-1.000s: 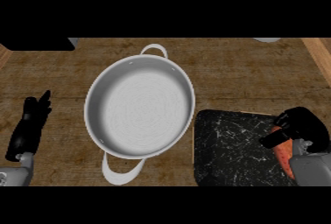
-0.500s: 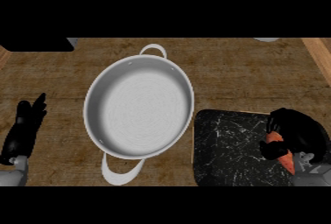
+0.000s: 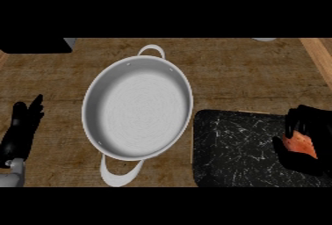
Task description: Pick the sweet potato from the tray and place it in the pot
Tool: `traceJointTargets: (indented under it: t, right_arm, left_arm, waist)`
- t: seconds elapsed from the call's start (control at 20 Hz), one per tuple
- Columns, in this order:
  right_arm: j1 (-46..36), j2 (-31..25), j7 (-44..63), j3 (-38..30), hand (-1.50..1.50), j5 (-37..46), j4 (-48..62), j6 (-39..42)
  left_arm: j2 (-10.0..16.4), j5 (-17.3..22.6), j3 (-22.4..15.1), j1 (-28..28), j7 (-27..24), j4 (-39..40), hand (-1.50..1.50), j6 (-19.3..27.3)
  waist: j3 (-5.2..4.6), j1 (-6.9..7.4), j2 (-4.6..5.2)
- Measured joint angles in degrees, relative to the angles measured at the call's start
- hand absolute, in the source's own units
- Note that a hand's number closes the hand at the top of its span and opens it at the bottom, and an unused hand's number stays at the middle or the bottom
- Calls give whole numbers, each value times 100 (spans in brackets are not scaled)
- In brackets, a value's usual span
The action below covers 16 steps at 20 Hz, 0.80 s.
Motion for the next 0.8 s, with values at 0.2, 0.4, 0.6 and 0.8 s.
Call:
traceJointTargets:
  t: [0.2,0.4,0.6,0.8]
  right_arm:
    - [-145,191,-90,-180,150,-289,-979,-208]
    - [-872,323,159,-345,150,-454,-1366,-99]
    - [-1850,413,744,-252,150,-500,-1437,370]
    - [-2917,796,1568,186,150,-555,-1379,941]
  left_arm:
    - [-56,-46,-35,-44,80,-47,0,26]
    - [-87,-114,-32,-168,11,125,0,-1]
    - [-156,-185,-66,-231,28,163,0,-1]
    - [-212,-242,-97,-194,17,81,0,-10]
  waist:
    - [0,-10,-5]
    - [-6,44,14]
    - [-12,73,12]
    - [-16,129,8]
